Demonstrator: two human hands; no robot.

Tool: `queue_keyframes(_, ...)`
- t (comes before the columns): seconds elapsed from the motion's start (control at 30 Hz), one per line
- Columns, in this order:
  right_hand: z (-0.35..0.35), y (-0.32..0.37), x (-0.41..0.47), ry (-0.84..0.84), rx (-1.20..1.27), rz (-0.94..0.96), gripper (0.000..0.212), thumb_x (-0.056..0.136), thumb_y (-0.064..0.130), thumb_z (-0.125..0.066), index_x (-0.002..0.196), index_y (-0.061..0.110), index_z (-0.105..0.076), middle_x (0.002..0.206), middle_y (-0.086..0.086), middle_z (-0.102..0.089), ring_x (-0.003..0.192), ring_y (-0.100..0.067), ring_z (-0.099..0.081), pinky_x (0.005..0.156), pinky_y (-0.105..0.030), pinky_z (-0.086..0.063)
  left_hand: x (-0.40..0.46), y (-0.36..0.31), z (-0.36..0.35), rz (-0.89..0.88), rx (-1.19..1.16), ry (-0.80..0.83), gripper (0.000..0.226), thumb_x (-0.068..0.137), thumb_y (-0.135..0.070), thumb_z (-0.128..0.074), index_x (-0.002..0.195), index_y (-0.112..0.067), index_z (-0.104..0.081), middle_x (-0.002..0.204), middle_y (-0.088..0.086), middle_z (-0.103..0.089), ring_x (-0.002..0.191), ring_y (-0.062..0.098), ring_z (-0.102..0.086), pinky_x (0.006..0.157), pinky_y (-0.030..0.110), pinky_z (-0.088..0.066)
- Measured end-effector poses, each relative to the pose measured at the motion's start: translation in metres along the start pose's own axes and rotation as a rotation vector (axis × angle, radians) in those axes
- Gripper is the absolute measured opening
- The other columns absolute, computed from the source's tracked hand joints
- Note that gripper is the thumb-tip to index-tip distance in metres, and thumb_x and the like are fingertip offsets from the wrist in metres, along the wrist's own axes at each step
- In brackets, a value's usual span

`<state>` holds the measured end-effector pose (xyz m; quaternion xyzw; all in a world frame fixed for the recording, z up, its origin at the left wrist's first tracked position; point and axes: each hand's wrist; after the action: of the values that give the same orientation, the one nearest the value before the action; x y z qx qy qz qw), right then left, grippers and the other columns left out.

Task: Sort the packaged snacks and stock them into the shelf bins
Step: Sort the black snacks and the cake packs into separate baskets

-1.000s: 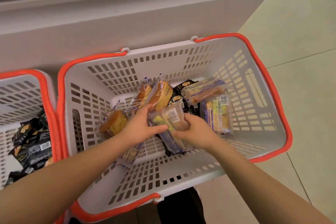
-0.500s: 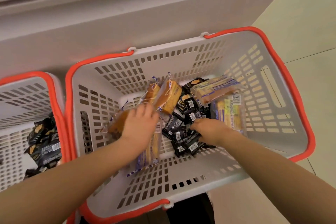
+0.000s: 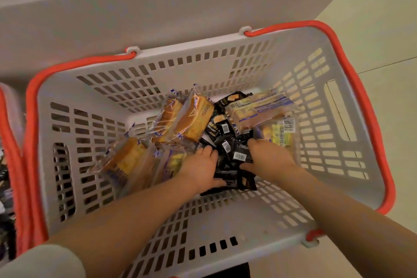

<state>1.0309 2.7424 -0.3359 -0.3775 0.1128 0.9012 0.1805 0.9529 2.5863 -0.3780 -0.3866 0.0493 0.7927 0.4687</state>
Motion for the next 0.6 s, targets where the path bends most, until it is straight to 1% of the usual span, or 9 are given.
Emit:
queue_keyframes(0.1,0.000,0.001,0.006,-0.009,0.033,-0.119,0.050,0.086,0.041,-0.062,0.117,0.007,-0.041,0.113,-0.012,-0.060,0.103,-0.031,-0.060,0.065,-0.035,-0.040,0.005,-0.012,-0.014,0.158,0.065,0.022,0.086,0.075,-0.070,-0.053,0.132,-0.007,-0.039,0.127,0.011,-0.045,0.118,0.027,-0.042,0.098,0.037,-0.035)
queue_keyframes(0.17,-0.002,0.006,0.009,-0.025,0.011,-0.154,0.053,0.086,0.041,-0.063,0.119,0.007,-0.041,0.115,-0.011,-0.059,0.104,-0.031,-0.059,0.065,-0.035,-0.040,0.007,-0.012,-0.014,0.177,0.059,0.061,0.083,0.072,-0.072,-0.055,0.126,-0.008,-0.047,0.122,0.010,-0.052,0.114,0.027,-0.048,0.096,0.037,-0.036)
queue_keyframes(0.23,-0.005,0.012,0.013,-0.045,0.000,-0.164,0.060,0.085,0.047,-0.061,0.125,0.007,-0.041,0.120,-0.011,-0.056,0.109,-0.030,-0.057,0.069,-0.035,-0.042,0.006,-0.007,-0.010,0.113,0.020,0.081,0.075,0.073,-0.069,-0.057,0.121,-0.012,-0.052,0.118,0.008,-0.055,0.109,0.026,-0.052,0.092,0.037,-0.037)
queue_keyframes(0.33,-0.015,0.025,0.020,-0.042,0.008,-0.129,0.068,0.090,0.057,-0.045,0.134,0.006,-0.036,0.130,-0.012,-0.049,0.117,-0.030,-0.051,0.082,-0.038,-0.045,-0.007,0.002,-0.005,-0.008,-0.081,0.106,0.061,0.081,-0.055,-0.061,0.124,-0.014,-0.047,0.117,0.008,-0.059,0.105,0.026,-0.056,0.085,0.033,-0.040)
queue_keyframes(0.4,-0.023,0.033,0.023,-0.012,0.015,-0.134,0.071,0.092,0.056,-0.040,0.138,0.002,-0.030,0.135,-0.014,-0.046,0.123,-0.030,-0.045,0.091,-0.039,-0.042,-0.017,0.010,0.000,-0.085,-0.059,0.165,0.055,0.085,-0.045,-0.061,0.126,-0.014,-0.043,0.116,0.010,-0.061,0.101,0.028,-0.059,0.080,0.034,-0.046)
queue_keyframes(0.47,-0.026,0.037,0.025,-0.007,0.023,-0.107,0.068,0.092,0.052,-0.044,0.136,0.002,-0.030,0.133,-0.015,-0.049,0.127,-0.031,-0.039,0.097,-0.040,-0.037,-0.027,0.021,0.006,-0.139,-0.001,0.223,0.050,0.087,-0.040,-0.060,0.126,-0.015,-0.041,0.117,0.011,-0.058,0.101,0.029,-0.058,0.079,0.039,-0.051)
queue_keyframes(0.53,-0.023,0.035,0.026,0.005,0.061,-0.032,0.063,0.090,0.049,-0.052,0.132,0.006,-0.033,0.125,-0.015,-0.055,0.125,-0.033,-0.040,0.096,-0.041,-0.037,-0.037,0.032,0.011,-0.166,-0.010,0.239,0.046,0.087,-0.037,-0.061,0.125,-0.017,-0.042,0.120,0.008,-0.056,0.102,0.027,-0.057,0.080,0.040,-0.051)
queue_keyframes(0.6,-0.016,0.029,0.024,0.074,0.122,0.057,0.063,0.087,0.047,-0.058,0.132,0.009,-0.034,0.118,-0.015,-0.058,0.114,-0.032,-0.049,0.086,-0.040,-0.042,-0.047,0.041,0.016,-0.168,-0.049,0.222,0.044,0.088,-0.033,-0.061,0.126,-0.020,-0.042,0.123,0.006,-0.055,0.104,0.025,-0.056,0.081,0.039,-0.050)
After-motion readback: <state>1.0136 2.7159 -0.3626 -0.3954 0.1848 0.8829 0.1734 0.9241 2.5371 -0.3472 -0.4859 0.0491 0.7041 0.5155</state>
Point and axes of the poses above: each hand's wrist, its own x-axis towards the middle knuckle, its own z-axis out of the back of the hand, y = z × x
